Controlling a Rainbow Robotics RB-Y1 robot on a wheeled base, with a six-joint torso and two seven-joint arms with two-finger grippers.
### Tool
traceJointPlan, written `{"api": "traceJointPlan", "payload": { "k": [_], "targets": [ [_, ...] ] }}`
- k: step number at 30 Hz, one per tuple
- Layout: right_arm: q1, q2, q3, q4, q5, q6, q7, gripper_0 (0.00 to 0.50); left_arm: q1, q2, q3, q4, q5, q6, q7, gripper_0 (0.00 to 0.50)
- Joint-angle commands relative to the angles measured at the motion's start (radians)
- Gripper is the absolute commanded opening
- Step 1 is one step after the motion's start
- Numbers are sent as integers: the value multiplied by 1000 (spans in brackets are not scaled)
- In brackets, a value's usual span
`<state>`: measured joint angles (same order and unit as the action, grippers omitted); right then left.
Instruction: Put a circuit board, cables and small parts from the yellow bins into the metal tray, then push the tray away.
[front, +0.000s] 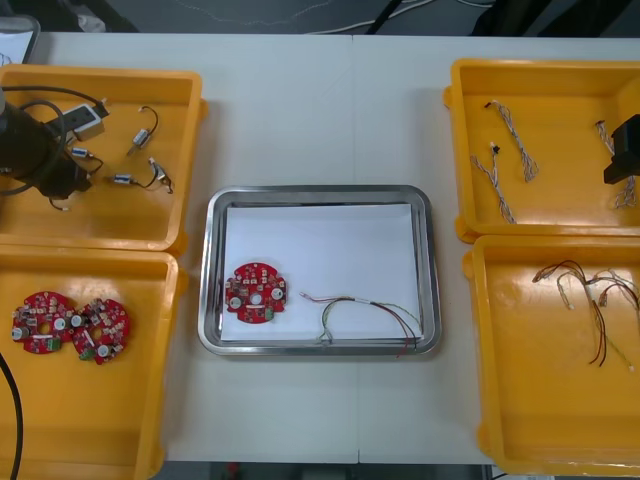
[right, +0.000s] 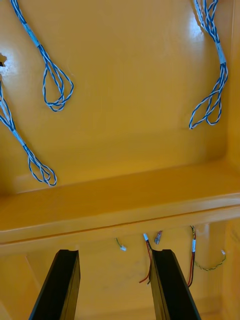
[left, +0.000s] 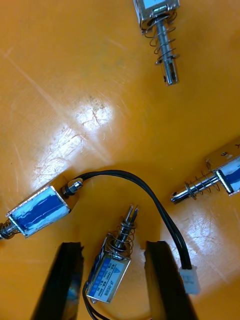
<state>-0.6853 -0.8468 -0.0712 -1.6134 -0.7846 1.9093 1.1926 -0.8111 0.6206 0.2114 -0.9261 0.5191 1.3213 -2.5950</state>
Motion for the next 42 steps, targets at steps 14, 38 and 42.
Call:
{"api": "traceJointPlan", "payload": {
  "k": [14,38,42],
  "targets": [
    [-117,25,136,99,7,-88,51,407,-34,-4,16,-11,13,29,-110,0],
    [-149,156,271,219,56,-289,62,408,-85,125,29,-157,121,372,-27,0],
    [-149,167,294,244,76,-325,62,407,-88,148,17,-211,136,440,70,0]
  ]
}}
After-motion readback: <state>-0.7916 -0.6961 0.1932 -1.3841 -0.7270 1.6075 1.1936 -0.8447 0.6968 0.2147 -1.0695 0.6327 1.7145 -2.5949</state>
